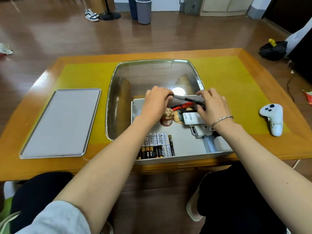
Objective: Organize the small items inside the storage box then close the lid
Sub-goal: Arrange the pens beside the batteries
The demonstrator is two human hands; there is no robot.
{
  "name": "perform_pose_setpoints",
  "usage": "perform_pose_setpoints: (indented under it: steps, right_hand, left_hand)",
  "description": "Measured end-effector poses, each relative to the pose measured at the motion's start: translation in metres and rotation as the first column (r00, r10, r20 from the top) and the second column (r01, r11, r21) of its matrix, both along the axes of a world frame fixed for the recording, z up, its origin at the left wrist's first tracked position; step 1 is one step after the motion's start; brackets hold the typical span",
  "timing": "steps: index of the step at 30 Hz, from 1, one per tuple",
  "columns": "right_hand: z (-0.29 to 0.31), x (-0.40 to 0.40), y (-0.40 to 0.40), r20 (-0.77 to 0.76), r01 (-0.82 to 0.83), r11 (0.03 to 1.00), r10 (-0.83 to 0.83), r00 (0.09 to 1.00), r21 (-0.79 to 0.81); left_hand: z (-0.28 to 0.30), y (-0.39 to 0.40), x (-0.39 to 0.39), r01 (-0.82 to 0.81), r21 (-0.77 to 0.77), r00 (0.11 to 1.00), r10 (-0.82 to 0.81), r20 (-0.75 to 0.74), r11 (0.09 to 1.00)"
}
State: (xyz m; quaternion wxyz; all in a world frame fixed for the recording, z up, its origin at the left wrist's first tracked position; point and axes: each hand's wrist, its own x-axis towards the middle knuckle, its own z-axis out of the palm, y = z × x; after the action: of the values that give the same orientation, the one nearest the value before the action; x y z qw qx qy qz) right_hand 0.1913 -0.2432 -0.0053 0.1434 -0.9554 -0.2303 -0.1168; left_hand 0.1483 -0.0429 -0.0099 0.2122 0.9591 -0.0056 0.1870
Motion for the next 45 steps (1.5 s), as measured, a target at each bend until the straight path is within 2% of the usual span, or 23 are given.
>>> perform_pose_setpoints:
  steps: [6, 9, 11, 15, 17, 19, 21, 23, 25, 27, 29, 34, 36, 38, 41, 43, 45]
  right_hand:
    - [0.008, -0.003, 0.014, -0.006, -0.078, 0.994, 0.078, 0.997, -0.080]
    - [0.013, -0.011, 0.019, -0.144, -0.243, 0.964, 0.257, 0.956, 0.107]
    - [0.015, -0.018, 0.020, -0.139, -0.303, 0.939, 0.326, 0.935, 0.162]
    - [0.015, -0.025, 0.024, -0.130, -0.365, 0.921, 0.382, 0.915, 0.137]
    - [0.016, -0.029, 0.027, -0.165, -0.400, 0.902, 0.424, 0.890, 0.163]
    - [0.016, -0.035, 0.032, -0.140, -0.372, 0.899, 0.409, 0.902, 0.231]
    - [0.013, -0.042, 0.038, -0.103, -0.252, 0.899, 0.306, 0.947, 0.357]
    - [0.009, -0.050, 0.042, -0.171, -0.127, 0.872, 0.232, 0.958, 0.472]
    - [0.003, -0.058, 0.047, -0.298, -0.104, 0.886, 0.259, 0.919, 0.451]
    - [-0.003, -0.067, 0.053, -0.366, -0.167, 0.924, 0.295, 0.882, 0.343]
    - [-0.007, -0.072, 0.059, -0.367, -0.204, 0.936, 0.303, 0.880, 0.286]
    - [-0.013, -0.070, 0.063, -0.222, -0.190, 0.937, 0.261, 0.939, 0.294]
    - [-0.015, -0.065, 0.059, -0.215, -0.211, 0.940, 0.272, 0.938, 0.269]
    - [-0.019, -0.058, 0.052, -0.230, -0.227, 0.956, 0.267, 0.936, 0.186]
    - [-0.022, -0.049, 0.043, -0.256, -0.195, 0.974, 0.219, 0.941, 0.116]
    - [-0.023, -0.045, 0.041, -0.258, -0.185, 0.978, 0.204, 0.944, 0.096]
    - [-0.024, -0.042, 0.041, -0.260, -0.203, 0.978, 0.209, 0.943, 0.049]
  left_hand:
    - [0.013, 0.020, -0.040, -0.044, -0.208, 0.994, 0.065, 0.093, 0.977]
    - [0.010, 0.031, -0.060, -0.080, -0.263, 0.991, 0.106, 0.084, 0.961]
    - [0.009, 0.036, -0.069, -0.116, -0.224, 0.992, 0.125, 0.025, 0.968]
    - [0.008, 0.029, -0.078, -0.082, 0.054, 0.995, 0.085, -0.055, 0.995]
    - [0.006, 0.022, -0.080, -0.060, 0.091, 0.994, 0.068, -0.088, 0.994]
    - [0.002, 0.017, -0.081, -0.023, -0.008, 0.981, 0.021, -0.192, 1.000]
    - [-0.001, 0.013, -0.084, -0.063, -0.227, 0.966, 0.002, -0.259, 0.972]
    - [-0.002, 0.010, -0.087, -0.164, -0.413, 0.968, 0.066, -0.243, 0.896]
    - [-0.001, 0.005, -0.088, -0.236, -0.550, 0.962, 0.111, -0.251, 0.801]
    - [0.001, 0.001, -0.087, -0.286, -0.633, 0.951, 0.131, -0.280, 0.719]
    - [0.003, -0.003, -0.085, -0.320, -0.684, 0.944, 0.157, -0.290, 0.655]
    - [-0.001, -0.010, -0.089, -0.346, -0.712, 0.938, 0.208, -0.278, 0.611]
    - [-0.006, -0.006, -0.092, -0.366, -0.677, 0.926, 0.178, -0.332, 0.638]
    - [-0.012, -0.002, -0.096, -0.363, -0.559, 0.904, 0.136, -0.405, 0.745]
    - [-0.019, -0.007, -0.102, -0.208, -0.367, 0.901, 0.032, -0.432, 0.907]
    - [-0.026, -0.014, -0.103, -0.060, -0.250, 0.864, -0.075, -0.498, 0.967]
    - [-0.034, -0.019, -0.104, 0.010, -0.104, 0.799, -0.070, -0.597, 0.995]
